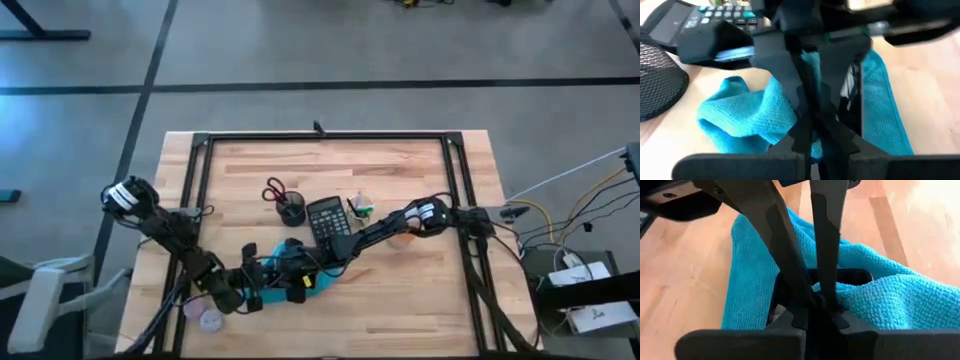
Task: Apply microfiber cloth
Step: Wipe the front and back of the cellphone with the blue microfiber cloth
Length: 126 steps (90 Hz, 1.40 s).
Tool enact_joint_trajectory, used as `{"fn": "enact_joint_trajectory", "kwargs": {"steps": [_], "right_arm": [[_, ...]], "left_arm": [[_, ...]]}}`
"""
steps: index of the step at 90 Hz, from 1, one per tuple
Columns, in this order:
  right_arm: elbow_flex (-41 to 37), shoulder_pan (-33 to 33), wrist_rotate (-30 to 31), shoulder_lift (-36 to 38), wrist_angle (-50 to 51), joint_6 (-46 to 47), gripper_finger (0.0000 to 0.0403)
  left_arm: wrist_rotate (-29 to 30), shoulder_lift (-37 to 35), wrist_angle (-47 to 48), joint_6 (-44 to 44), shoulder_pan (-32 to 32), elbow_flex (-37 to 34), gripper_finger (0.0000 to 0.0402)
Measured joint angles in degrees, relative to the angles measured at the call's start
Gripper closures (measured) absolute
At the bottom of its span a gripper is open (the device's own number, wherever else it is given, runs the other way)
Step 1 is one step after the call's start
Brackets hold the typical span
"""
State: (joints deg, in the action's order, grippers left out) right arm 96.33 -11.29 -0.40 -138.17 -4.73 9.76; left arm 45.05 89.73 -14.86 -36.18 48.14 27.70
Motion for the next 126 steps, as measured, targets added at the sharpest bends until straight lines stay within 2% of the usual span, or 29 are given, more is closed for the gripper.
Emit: {"fn": "enact_joint_trajectory", "kwargs": {"steps": [5, 20, 33, 42, 50, 60, 82, 90, 101, 106, 126], "right_arm": [[0.0, -0.5, 0.5, 0.0, 0.4, -0.4, 0.0403], [-0.2, -1.0, 0.9, -0.4, -2.5, -4.2, 0.0403], [-0.2, -0.2, 2.1, -0.5, -4.2, -6.7, 0.0403], [-0.2, 0.9, 5.8, -0.5, -4.4, -5.3, 0.0403], [-0.3, 1.6, 10.5, -0.7, -3.3, -3.6, 0.0403], [-0.3, 1.4, 9.5, -0.5, -1.9, -4.3, 0.0403], [-0.8, -0.6, 7.5, 3.9, 5.8, -9.3, 0.0403], [-1.2, -0.5, 1.8, 5.8, 4.7, -11.4, 0.0403], [-1.2, 0.5, -14.1, 6.8, 2.2, -12.3, 0.0403], [-1.7, 1.4, -18.9, 5.9, 1.7, -11.2, 0.0403], [-4.9, 3.5, -28.7, 3.1, -0.2, -8.7, 0.0403]], "left_arm": [[-2.6, -1.4, 0.4, 1.1, 1.0, 0.3, 0.0381], [-2.1, -7.4, 0.2, 3.8, 3.6, 0.1, 0.0381], [-5.2, -9.5, 0.1, 3.0, 4.8, -0.9, 0.0381], [-4.8, -7.6, 0.5, 0.4, 4.6, -1.6, 0.0381], [-2.2, -4.7, 0.4, -1.3, 4.4, -1.9, 0.0381], [1.7, -0.7, 0.9, -3.8, 3.7, -2.3, 0.0381], [1.5, 6.3, -0.6, -12.0, 2.3, -2.7, 0.0381], [1.2, 7.3, -0.5, -13.4, 2.3, -2.8, 0.0381], [1.0, 7.2, -0.2, -13.3, 2.3, -2.8, 0.0381], [0.6, 6.8, -0.1, -12.6, 2.3, -2.9, 0.0381], [0.7, 5.1, 0.4, -10.5, 2.1, -3.0, 0.0381]]}}
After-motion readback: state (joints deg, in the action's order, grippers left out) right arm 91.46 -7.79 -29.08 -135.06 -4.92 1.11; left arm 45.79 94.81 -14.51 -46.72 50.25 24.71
